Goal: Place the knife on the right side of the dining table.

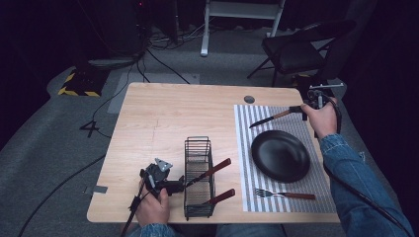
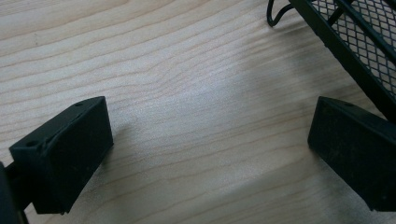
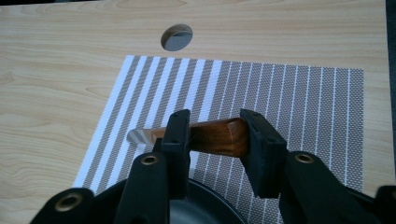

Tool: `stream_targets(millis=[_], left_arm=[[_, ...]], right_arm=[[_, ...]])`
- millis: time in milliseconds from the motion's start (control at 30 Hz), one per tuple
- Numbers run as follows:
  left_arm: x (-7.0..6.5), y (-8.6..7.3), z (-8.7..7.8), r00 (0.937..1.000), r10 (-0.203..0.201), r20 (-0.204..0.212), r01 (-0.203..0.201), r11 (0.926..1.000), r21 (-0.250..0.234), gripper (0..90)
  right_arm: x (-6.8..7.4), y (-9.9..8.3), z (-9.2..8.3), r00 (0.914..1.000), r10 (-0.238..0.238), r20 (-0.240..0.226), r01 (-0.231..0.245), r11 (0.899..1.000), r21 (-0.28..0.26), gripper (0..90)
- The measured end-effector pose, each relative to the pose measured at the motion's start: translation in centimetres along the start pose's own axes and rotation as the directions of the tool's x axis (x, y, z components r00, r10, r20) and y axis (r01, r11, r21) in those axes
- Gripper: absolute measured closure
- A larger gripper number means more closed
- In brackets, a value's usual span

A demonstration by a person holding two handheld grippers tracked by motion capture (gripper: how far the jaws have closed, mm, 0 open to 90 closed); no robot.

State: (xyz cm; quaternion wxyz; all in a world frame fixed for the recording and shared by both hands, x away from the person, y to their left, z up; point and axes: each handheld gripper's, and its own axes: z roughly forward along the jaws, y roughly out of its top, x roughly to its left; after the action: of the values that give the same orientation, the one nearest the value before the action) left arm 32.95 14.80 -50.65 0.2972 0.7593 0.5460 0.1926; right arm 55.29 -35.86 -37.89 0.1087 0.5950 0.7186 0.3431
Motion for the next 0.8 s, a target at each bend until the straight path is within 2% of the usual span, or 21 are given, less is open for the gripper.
stream_targets(millis=[200, 800], left_arm=[[0.0, 0.0, 0.0, 1.0000, 0.001, 0.000, -0.001, 1.0000, -0.001, 0.1], [0.0, 0.0, 0.0, 1.0000, 0.000, 0.000, 0.000, 1.0000, 0.000, 0.1]], right_arm=[[-0.8, -0.7, 0.7, 0.9997, -0.009, 0.023, 0.009, 1.000, 0.001, 60.4], [-3.3, -2.7, 2.9, 0.9984, 0.040, 0.040, -0.041, 0.999, 0.011, 51.3]])
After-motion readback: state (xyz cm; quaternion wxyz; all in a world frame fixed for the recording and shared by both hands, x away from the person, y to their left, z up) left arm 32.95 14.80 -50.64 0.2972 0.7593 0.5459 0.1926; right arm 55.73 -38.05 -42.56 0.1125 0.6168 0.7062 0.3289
